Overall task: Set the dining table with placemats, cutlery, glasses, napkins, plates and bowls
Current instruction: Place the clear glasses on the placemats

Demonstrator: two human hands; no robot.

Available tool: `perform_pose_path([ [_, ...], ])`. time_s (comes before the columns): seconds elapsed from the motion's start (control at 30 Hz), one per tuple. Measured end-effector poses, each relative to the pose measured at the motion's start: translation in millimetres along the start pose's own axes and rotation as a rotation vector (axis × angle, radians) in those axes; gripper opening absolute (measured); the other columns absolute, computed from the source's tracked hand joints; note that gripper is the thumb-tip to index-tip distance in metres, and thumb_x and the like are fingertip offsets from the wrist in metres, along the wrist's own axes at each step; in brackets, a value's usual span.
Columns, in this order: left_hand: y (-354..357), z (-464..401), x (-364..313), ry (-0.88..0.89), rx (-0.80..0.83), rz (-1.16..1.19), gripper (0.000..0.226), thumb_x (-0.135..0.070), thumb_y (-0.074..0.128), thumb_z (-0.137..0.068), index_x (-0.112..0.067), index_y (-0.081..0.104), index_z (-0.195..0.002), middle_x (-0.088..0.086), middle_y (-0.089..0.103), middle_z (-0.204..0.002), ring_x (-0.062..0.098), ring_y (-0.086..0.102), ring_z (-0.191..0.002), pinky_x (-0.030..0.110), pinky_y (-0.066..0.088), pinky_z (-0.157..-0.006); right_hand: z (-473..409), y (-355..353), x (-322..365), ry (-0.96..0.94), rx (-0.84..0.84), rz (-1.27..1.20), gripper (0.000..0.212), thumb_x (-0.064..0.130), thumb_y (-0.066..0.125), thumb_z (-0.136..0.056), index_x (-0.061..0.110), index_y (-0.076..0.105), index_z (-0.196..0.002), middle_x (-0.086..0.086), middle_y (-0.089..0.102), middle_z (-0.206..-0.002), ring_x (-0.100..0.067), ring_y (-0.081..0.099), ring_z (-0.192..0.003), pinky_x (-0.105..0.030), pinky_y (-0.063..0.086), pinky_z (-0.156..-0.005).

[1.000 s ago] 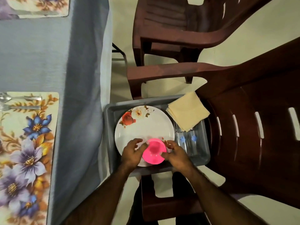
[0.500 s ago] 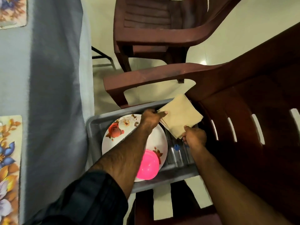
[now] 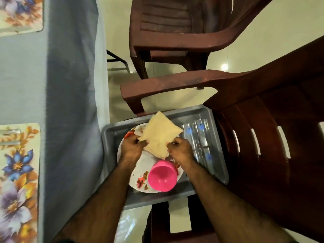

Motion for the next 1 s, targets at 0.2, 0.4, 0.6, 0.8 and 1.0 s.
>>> perform_pose_path([
  [0.2,-78.2,12.9,20.7,-0.011,-0.34,-0.481,0.041,-0.035,0.081,-0.087,-0.012,0.068,-0.119,0.016,0.07,-0.122,0.038,0.067,-0.105,0.041,0.052,-0.082,13.0,-6.8,12.0,-0.15,-0.058,0.32,0.022,0.028,0.072,-0.092,0.027,0.068,-0.114,0.01,0.071,-0.1,-0.015,0.07,-0.085,-0.034,0.059,-0.077],
  [0.4,-14.5,48.7,-63.4,0.578,-0.474,-0.891,0.053,-0.044,0.064,-0.089,-0.012,0.058,-0.13,0.018,0.055,-0.133,0.04,0.053,-0.118,0.049,0.046,-0.095,-9.1,-95.1,43.5,-0.297,-0.274,0.846,0.065,0.021,0.073,-0.089,0.022,0.043,-0.146,-0.01,0.045,-0.145,-0.033,0.066,-0.109,-0.048,0.063,-0.08],
  [0.6,142.9,26.5,-80.4,0.524,0.284,-0.836,0.082,-0.047,0.074,-0.088,-0.037,0.03,-0.156,0.012,0.062,-0.141,0.036,0.062,-0.123,0.049,0.056,-0.099,-50.6,-129.0,59.8,-0.162,-0.15,1.099,0.055,0.034,0.07,-0.094,0.022,0.045,-0.142,-0.009,0.066,-0.103,-0.029,0.067,-0.089,-0.038,0.055,-0.068],
  [0.8,189.8,0.6,-78.0,0.442,0.318,-0.839,0.032,-0.044,0.082,-0.082,-0.035,0.068,-0.11,-0.004,0.072,-0.112,0.023,0.068,-0.102,0.043,0.058,-0.093,-59.5,-129.0,61.2,-0.281,-0.12,1.191,0.032,0.028,0.066,-0.095,0.019,0.061,-0.125,-0.011,0.069,-0.12,-0.033,0.069,-0.107,-0.044,0.059,-0.088],
  [1.0,169.7,18.4,-73.8,0.358,0.355,-0.642,0.023,-0.036,0.089,-0.081,-0.026,0.069,-0.075,-0.006,0.074,-0.085,0.017,0.069,-0.086,0.034,0.058,-0.082,-40.6,-145.9,61.5,-0.257,-0.068,1.085,0.012,0.025,0.075,-0.092,0.022,0.066,-0.099,-0.006,0.051,-0.117,-0.027,0.061,-0.097,-0.041,0.059,-0.087],
])
Point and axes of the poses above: each hand's wrist, its own z-axis away from the middle knuckle, its own y-axis out of the palm, x = y × z, the point moved 9 cm from there along -z, towards the middle knuckle
